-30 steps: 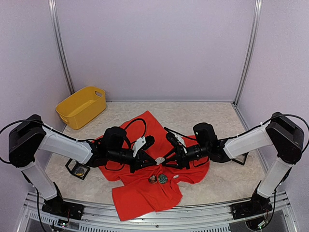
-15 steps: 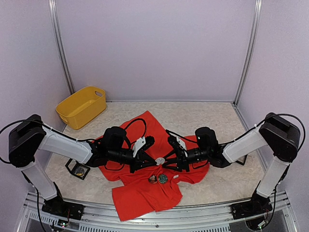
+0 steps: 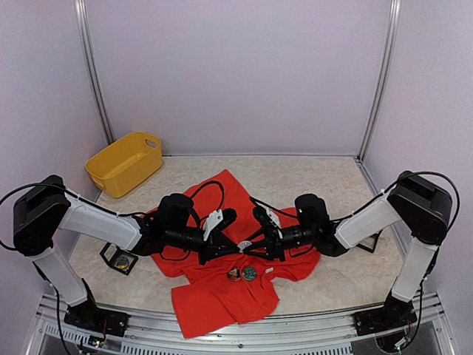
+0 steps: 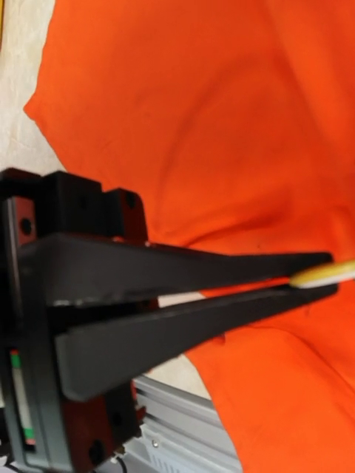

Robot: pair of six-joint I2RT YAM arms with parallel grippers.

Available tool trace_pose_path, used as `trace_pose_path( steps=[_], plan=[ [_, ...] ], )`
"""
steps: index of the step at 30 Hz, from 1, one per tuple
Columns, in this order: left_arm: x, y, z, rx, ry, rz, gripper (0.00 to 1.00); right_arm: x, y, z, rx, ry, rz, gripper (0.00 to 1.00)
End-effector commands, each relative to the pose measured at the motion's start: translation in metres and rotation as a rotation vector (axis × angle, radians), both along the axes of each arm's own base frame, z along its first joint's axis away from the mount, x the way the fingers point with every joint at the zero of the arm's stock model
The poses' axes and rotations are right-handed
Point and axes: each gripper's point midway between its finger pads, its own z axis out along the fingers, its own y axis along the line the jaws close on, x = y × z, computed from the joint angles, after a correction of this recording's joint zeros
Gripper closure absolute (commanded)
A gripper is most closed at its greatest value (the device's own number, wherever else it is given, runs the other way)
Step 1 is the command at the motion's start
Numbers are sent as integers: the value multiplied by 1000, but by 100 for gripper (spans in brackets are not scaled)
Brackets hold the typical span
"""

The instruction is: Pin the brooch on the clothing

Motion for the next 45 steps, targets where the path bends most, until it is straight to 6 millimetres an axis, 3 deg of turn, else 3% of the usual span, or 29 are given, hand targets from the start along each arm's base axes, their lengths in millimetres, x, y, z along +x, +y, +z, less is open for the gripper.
trace_pose_path(
  steps=[1,4,19,29,36,45],
  plan=[
    [-1,-5,16,-37,-34,-29,100,1,7,-1,7,21,6,74],
    [-3,-5,17,-38,-38,-35,100,7,7,0,5,13,-24,80],
    [-10,-10,12,-1,-73,-62,100,30,9,2,1,179,-115,81],
    [-11,-10,11,3,-77,-58,100,36,3,-4,1,271,-172,82],
    [-11,-9,11,4,-77,-53,100,42,-2,0,27,303,-206,89],
    [-10,-5,8,14,-85,-39,100,40,-7,0,18,298,-204,87]
  ],
)
